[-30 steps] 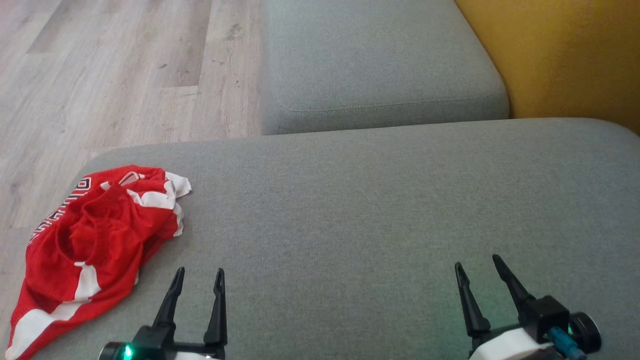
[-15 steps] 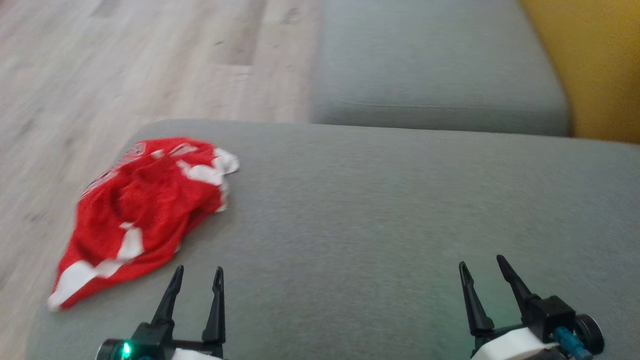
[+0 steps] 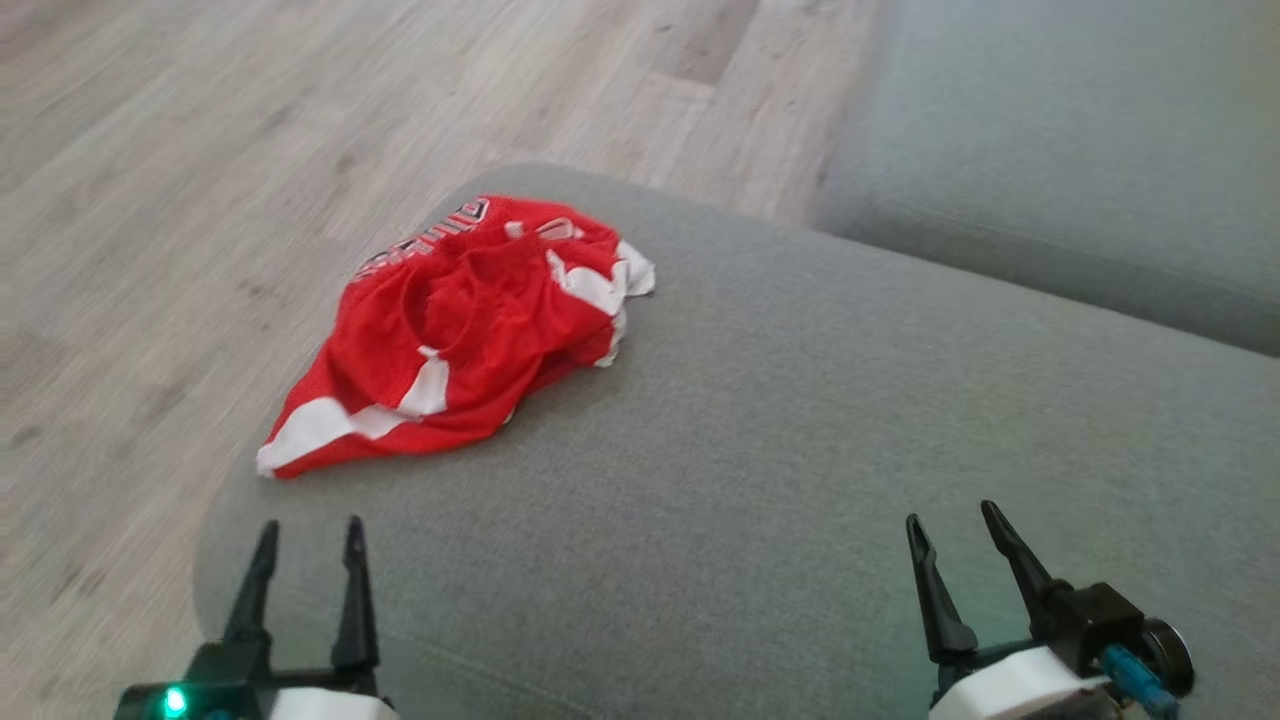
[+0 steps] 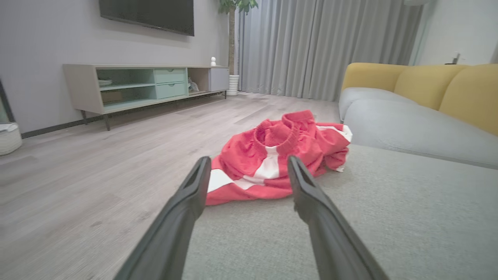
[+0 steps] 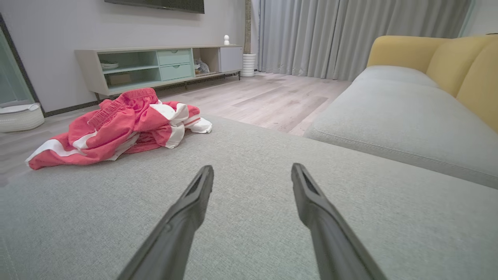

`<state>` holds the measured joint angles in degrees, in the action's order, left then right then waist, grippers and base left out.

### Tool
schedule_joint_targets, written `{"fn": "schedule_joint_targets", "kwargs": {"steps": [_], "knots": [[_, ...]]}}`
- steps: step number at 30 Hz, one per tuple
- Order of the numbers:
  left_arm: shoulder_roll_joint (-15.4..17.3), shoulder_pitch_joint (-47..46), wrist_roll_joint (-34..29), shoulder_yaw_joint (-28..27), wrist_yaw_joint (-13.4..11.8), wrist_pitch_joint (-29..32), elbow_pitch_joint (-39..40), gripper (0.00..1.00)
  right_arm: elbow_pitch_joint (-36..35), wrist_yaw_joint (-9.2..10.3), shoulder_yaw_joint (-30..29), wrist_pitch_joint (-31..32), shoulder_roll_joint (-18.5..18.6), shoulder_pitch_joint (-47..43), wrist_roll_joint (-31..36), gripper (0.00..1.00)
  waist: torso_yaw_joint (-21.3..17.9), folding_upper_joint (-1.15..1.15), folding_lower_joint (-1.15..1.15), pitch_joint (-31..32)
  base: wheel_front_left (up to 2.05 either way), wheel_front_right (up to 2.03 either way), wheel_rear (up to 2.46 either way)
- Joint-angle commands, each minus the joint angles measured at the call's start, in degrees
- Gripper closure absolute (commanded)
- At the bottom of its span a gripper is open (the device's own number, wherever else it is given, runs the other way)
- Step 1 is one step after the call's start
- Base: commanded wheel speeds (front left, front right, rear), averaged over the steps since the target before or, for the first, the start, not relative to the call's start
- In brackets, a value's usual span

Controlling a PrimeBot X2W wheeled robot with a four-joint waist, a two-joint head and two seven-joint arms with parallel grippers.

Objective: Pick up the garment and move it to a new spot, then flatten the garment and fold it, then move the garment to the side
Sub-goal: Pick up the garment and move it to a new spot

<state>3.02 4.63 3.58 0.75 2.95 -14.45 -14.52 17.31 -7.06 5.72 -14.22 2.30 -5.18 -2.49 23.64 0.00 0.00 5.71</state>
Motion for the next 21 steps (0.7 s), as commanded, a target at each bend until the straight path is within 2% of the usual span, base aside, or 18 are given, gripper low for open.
{"fn": "schedule_joint_targets", "kwargs": {"steps": [1, 6, 13, 17, 21], "knots": [[0.23, -2.44, -0.35, -2.55, -0.31, -0.55, 2.49, 0.0, -1.65, -0.43, 1.58, -0.78, 0.58, 3.37, 0.37, 0.0, 1.41, 0.0, 0.0, -1.35, 0.0, 0.0, 0.0], [0.47, -3.42, -1.33, -3.66, 0.13, -0.55, 5.04, 0.0, -1.15, -0.43, 1.73, -0.78, 0.58, 3.63, 1.45, 0.0, 2.38, 0.0, 0.0, -2.37, 0.0, 0.0, 0.0], [2.88, -10.24, -3.09, -3.73, 0.72, -0.55, 8.54, 0.0, -1.92, -0.43, -1.51, -0.78, 0.58, 2.66, 2.31, 0.0, 3.8, 0.0, 0.0, -4.35, 0.0, 0.0, 0.0], [3.59, -18.64, -2.45, -4.84, 0.49, -0.55, 10.4, 0.0, -4.51, -0.43, -3.54, -0.78, 1.38, 5.4, 5.01, 0.0, 0.79, 0.0, 0.0, -11.09, 0.0, 0.0, 0.0], [4.03, -28.07, -2.52, -4.8, 0.28, -0.55, 6.38, 0.0, -6.55, -0.43, -3.15, -0.78, 4.73, 8.91, 5.91, 0.0, -1.85, 0.0, 0.0, -17.32, 0.0, 0.0, 0.0]]}}
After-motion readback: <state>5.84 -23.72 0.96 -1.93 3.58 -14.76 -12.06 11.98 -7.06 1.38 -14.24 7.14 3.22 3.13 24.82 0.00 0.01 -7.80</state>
